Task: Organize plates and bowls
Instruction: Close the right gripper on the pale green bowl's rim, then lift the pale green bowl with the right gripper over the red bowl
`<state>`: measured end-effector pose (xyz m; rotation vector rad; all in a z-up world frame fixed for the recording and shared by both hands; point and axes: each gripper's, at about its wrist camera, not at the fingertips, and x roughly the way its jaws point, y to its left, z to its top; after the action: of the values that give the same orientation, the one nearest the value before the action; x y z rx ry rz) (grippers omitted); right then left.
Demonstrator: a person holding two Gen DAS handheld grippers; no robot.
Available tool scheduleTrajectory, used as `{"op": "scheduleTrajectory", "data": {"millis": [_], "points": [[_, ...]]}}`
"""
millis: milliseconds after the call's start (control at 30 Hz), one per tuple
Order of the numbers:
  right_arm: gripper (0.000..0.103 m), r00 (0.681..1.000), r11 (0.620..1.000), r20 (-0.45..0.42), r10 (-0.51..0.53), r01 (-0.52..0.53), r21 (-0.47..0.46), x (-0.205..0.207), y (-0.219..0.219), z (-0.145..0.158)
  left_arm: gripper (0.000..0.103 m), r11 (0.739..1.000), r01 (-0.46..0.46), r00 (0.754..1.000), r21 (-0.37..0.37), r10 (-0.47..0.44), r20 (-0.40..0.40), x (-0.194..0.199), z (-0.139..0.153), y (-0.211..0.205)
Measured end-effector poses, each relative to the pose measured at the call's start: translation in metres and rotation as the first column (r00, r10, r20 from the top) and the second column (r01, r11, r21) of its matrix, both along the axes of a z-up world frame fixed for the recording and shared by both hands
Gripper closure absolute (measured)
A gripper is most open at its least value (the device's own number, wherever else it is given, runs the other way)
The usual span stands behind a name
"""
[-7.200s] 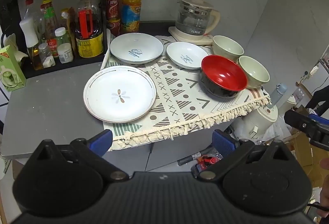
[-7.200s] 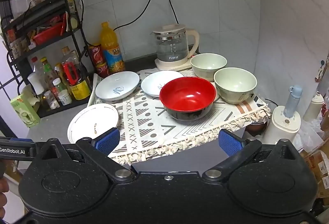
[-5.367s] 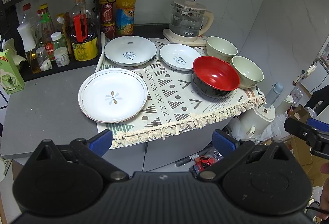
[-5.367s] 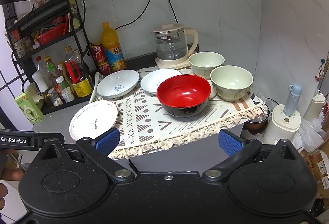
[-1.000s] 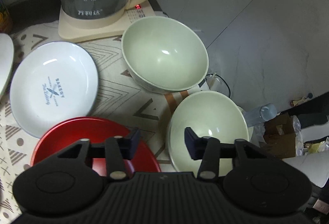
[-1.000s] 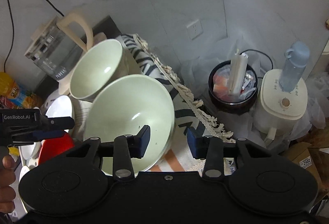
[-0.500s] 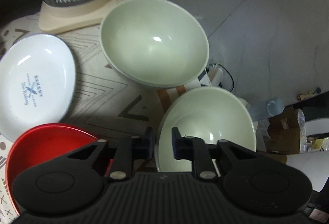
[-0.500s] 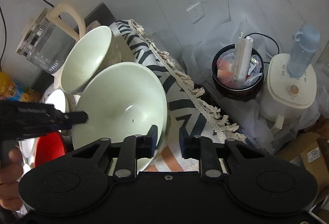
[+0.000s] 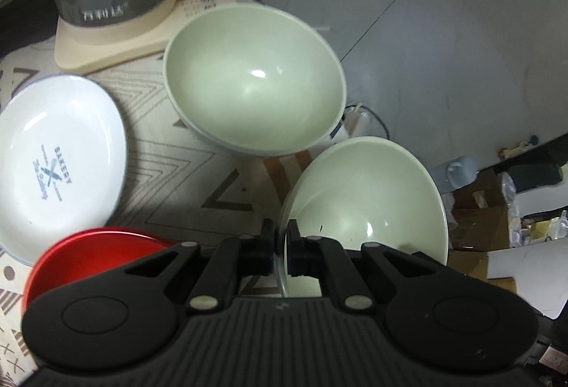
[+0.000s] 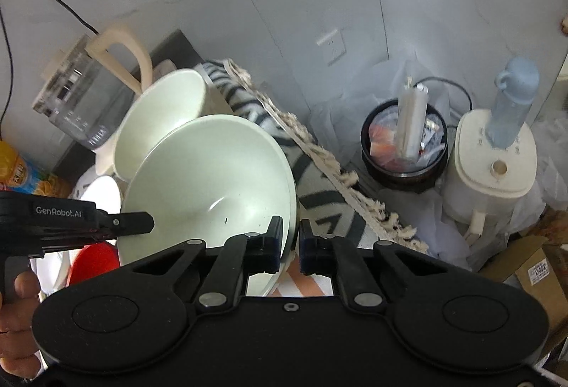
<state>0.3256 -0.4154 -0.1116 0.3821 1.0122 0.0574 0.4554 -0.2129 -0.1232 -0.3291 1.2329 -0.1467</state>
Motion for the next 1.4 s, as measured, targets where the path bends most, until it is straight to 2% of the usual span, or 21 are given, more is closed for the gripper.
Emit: {"op": "scheduleTrajectory", "data": {"millis": [233, 500, 867, 1000, 1167, 1400], "points": [[0.094, 0.993, 1.0, 0.116, -0.01, 0.011, -0.006, -0.01, 0.02, 0.035, 0.099, 1.0, 0.021, 0.997, -0.011, -0.02, 0.068, -0.017, 0.03, 0.022], [0.093, 0.986, 1.0, 0.166, 0.029, -0.027, -0.015, -0.026, 0.045, 0.058, 0.099, 0.998, -0.004, 0.995, -0.06, 0.009, 0.096, -0.042, 0.05, 0.06], [0.092, 0.979, 0.993, 0.171, 0.115, -0.113, -0.025, -0.046, 0.088, 0.066, 0.098, 0.995, -0.06, 0.994, -0.075, 0.066, 0.087, -0.087, 0.048, 0.105], [0.093, 0.979, 0.99, 0.146, 0.141, -0.136, -0.044, -0.051, 0.104, 0.063, 0.098, 0.993, -0.074, 0.994, -0.089, 0.08, 0.071, -0.099, 0.044, 0.119], [0.093, 0.977, 0.983, 0.116, 0.179, -0.174, -0.055, -0.056, 0.122, 0.056, 0.098, 0.989, -0.106, 0.993, -0.103, 0.111, 0.044, -0.114, 0.038, 0.138], [0.093, 0.959, 0.958, 0.089, 0.269, -0.257, -0.127, -0.058, 0.152, 0.045, 0.098, 0.978, -0.18, 0.984, -0.109, 0.179, -0.02, -0.126, 0.017, 0.155]]}}
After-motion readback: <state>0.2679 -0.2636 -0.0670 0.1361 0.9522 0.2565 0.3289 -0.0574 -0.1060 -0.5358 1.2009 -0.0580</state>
